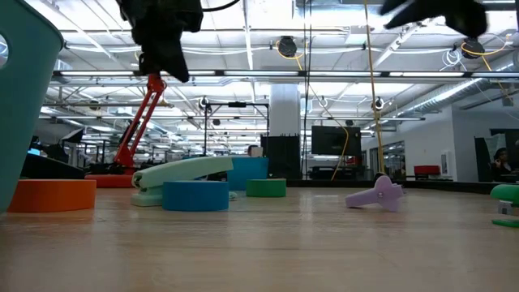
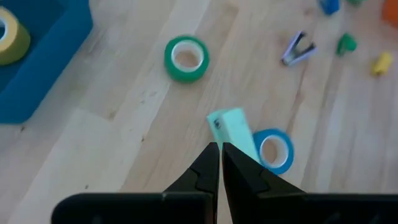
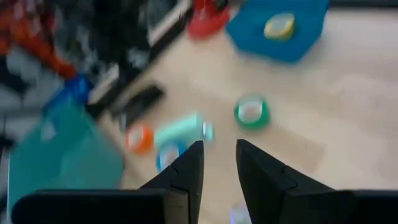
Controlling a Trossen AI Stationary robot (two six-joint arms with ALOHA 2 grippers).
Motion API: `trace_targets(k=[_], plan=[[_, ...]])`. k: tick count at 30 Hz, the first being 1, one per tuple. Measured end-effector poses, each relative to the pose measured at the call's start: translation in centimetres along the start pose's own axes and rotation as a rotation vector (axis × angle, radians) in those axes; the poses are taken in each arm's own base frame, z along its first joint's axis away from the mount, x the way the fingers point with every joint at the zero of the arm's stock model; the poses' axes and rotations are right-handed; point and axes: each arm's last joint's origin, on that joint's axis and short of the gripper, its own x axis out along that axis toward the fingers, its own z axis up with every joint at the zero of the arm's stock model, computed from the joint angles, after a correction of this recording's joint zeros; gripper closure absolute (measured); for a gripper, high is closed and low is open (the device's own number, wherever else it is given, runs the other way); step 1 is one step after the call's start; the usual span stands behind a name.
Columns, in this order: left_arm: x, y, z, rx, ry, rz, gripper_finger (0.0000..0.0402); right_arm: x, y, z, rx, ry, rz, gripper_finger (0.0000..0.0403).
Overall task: Pick and place Stapler, Stapler remover, tape
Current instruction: Put the right green stapler into the green bin
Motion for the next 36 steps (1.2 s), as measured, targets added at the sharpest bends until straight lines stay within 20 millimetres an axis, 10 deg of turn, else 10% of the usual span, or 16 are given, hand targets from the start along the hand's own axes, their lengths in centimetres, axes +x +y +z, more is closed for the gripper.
trace_targets(k=[12,20,28,36], plan=[[0.0,-0.4,0.4,0.019,-0.016,-0.098,0.0380,5.0,-0.9,2.7,0.011,0.229,0.065,0.0316],[0.0,-0.4,0.2,0.035,0.011,-0.115,0.0380,6.0,-4.1,0.1,-0.032,0.683,0.062,0.0316],[0.0,-0.3,-0.1,0.036,0.036,-0.104,0.0380,5.7,-7.5,-2.6,0.326,1.007,-0.269,0.0316],[0.0,-0.5,-0.1,0.060,0.033,-0.101,0.0380,5.0,-6.3,-3.5,0.679,0.970,-0.386,0.0316]])
